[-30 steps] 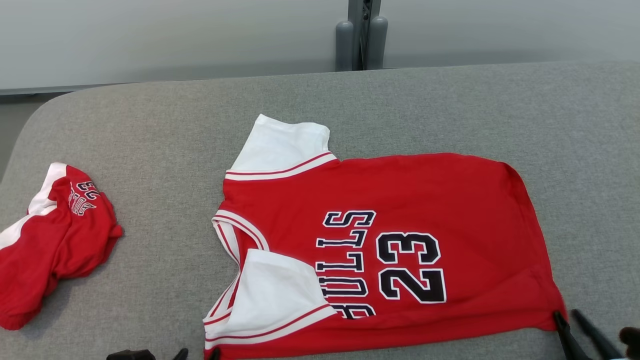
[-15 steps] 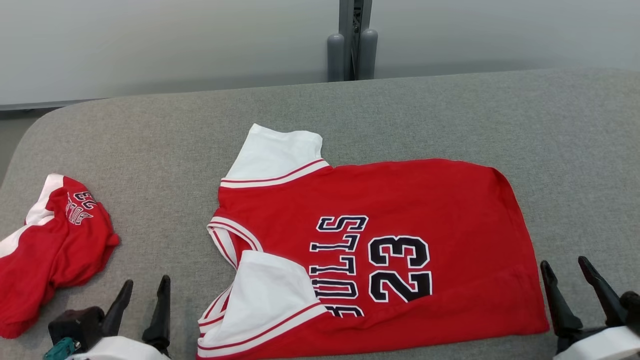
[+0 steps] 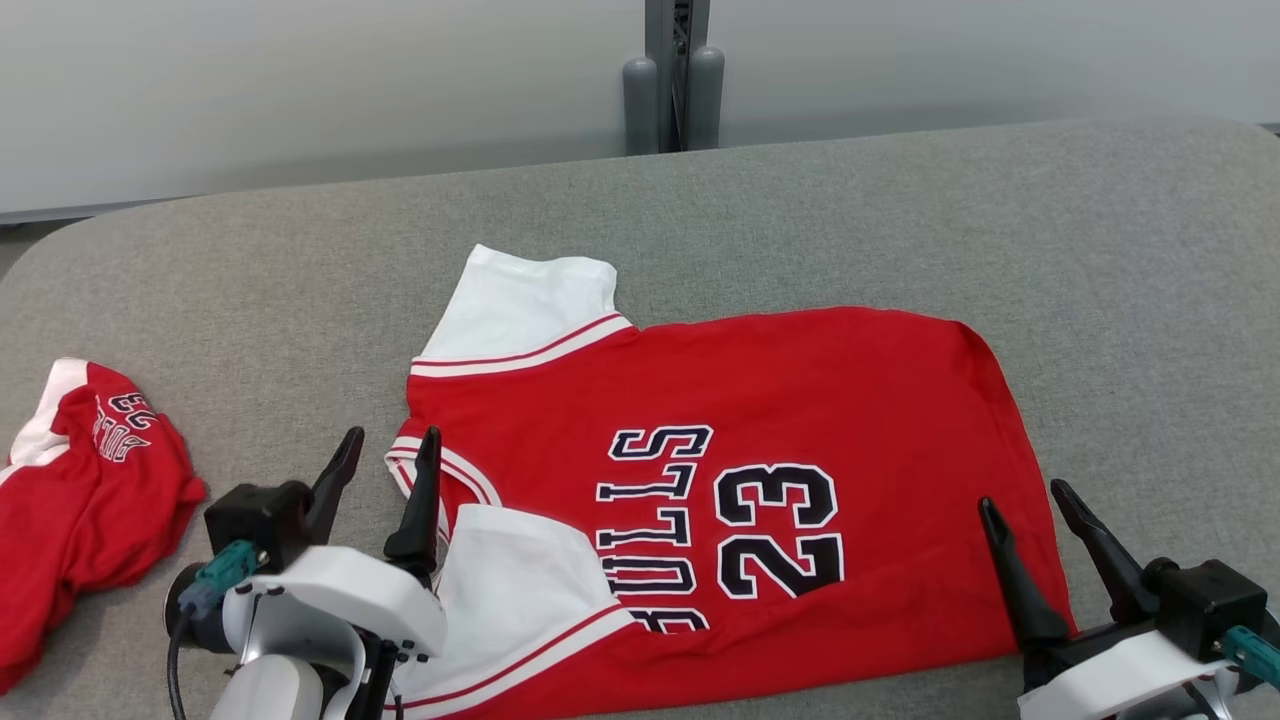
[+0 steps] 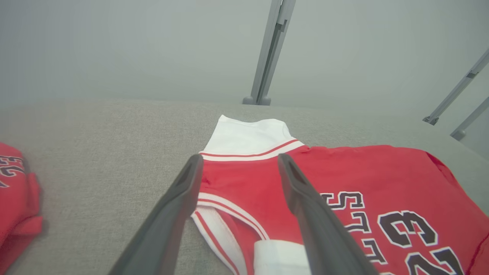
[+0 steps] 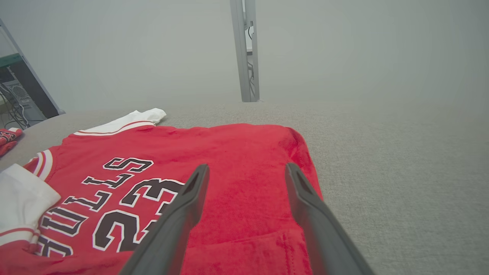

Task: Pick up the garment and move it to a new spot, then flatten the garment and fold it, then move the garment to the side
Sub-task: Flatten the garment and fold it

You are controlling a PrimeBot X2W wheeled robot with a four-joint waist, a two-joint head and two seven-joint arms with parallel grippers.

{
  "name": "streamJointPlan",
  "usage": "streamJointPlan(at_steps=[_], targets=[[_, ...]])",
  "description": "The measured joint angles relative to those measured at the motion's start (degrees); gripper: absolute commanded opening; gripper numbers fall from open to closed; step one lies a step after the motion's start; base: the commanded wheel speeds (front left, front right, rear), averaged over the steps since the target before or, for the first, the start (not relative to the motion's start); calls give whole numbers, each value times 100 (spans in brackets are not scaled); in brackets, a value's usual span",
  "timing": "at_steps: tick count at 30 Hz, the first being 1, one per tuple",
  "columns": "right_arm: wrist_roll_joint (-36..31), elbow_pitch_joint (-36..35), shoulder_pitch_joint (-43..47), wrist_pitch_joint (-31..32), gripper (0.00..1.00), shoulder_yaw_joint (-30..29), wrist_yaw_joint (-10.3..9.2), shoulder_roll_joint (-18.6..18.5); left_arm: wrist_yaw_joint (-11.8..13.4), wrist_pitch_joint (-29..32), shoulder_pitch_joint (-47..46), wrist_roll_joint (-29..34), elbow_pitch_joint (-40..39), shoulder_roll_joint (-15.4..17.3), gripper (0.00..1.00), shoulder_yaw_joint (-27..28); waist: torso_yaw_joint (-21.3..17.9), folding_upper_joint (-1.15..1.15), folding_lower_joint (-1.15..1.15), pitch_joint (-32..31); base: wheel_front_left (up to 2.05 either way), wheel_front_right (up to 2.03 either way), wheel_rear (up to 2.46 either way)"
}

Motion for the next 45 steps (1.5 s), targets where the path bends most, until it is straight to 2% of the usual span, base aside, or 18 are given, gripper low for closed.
streamJointPlan(at_steps=[6, 11, 17, 24, 28, 32, 36, 42, 45], targets=[[3, -35, -136, 0, 100, 98, 0, 8, 45, 301, -650, 160, -38, -26, 100, -209, -90, 0, 0, 260, 0, 0, 0], [12, -149, -386, 0, 100, 170, 0, 1, -38, 553, -1642, 263, 409, -66, 100, -353, -174, 0, 0, 599, 0, 0, 0], [172, -299, -584, 0, 100, 146, 0, 40, -131, 581, -2959, 463, 1563, -132, 100, -521, -327, 0, 0, 1073, 0, 0, 0], [130, -391, -793, -1, 100, 196, 0, 58, 143, 912, -4274, 700, 3167, -46, 100, -497, -591, 0, 0, 1558, 0, 0, 0], [119, -390, -825, 0, 100, 218, 0, 57, 220, 1389, -4877, 734, 3975, 7, 100, -520, -705, 0, 0, 1786, 0, 0, 0], [99, -377, -917, -1, 100, 294, 0, 60, 379, 1673, -5270, 789, 4602, 69, 100, -549, -784, 0, 0, 1912, 0, 0, 0], [69, -322, -981, 0, 100, 416, 0, 53, 471, 1594, -5520, 836, 5003, 104, 100, -577, -852, 0, 0, 1939, 0, 0, 0], [69, -264, -1030, -1, 100, 506, 0, 32, 467, 1454, -5585, 820, 5441, 192, 100, -568, -989, 0, 0, 1875, 0, 0, 0], [70, -268, -1029, -1, 100, 498, 0, 25, 381, 1394, -5682, 746, 5614, 211, 100, -548, -1049, 0, 0, 1865, 0, 0, 0]])
